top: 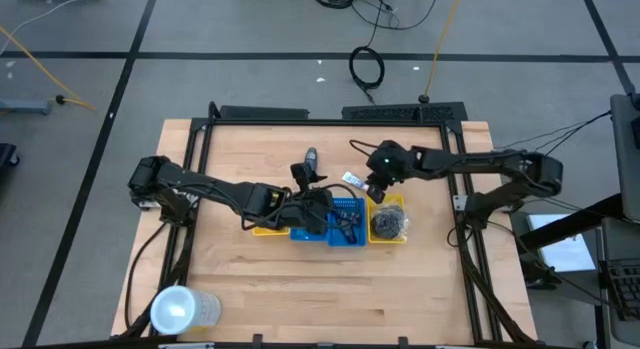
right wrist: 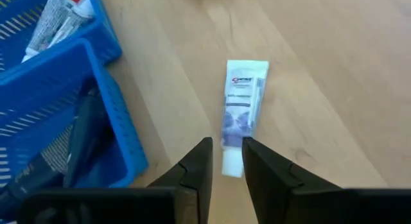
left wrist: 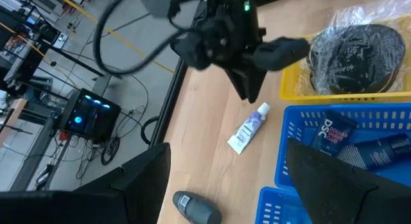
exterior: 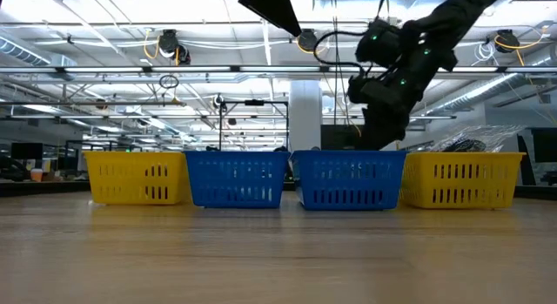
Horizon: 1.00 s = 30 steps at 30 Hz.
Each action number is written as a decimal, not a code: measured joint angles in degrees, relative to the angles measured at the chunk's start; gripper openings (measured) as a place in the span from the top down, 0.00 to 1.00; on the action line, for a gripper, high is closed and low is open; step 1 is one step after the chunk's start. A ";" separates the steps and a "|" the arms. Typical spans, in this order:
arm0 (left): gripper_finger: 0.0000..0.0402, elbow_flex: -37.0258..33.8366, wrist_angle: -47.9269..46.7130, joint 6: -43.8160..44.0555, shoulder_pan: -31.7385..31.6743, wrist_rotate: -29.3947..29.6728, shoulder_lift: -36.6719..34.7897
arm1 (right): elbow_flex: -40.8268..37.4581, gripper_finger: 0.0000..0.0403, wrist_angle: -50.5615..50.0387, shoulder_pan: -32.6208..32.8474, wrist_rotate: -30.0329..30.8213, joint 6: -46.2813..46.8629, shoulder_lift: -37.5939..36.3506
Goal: Pick & Place Travel size toiletries
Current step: Put the white toothpaste into the left blue basket
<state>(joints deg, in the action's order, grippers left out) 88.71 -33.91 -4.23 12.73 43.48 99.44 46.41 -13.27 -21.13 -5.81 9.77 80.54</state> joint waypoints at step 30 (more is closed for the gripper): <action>0.25 0.00 -0.46 -0.37 -0.02 -0.48 0.00 | 9.40 0.76 -10.50 -2.14 -3.32 -1.92 12.51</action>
<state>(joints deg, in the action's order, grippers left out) 88.71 -34.37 -4.60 12.71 43.00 99.44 55.81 -23.77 -23.27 -9.13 7.86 93.06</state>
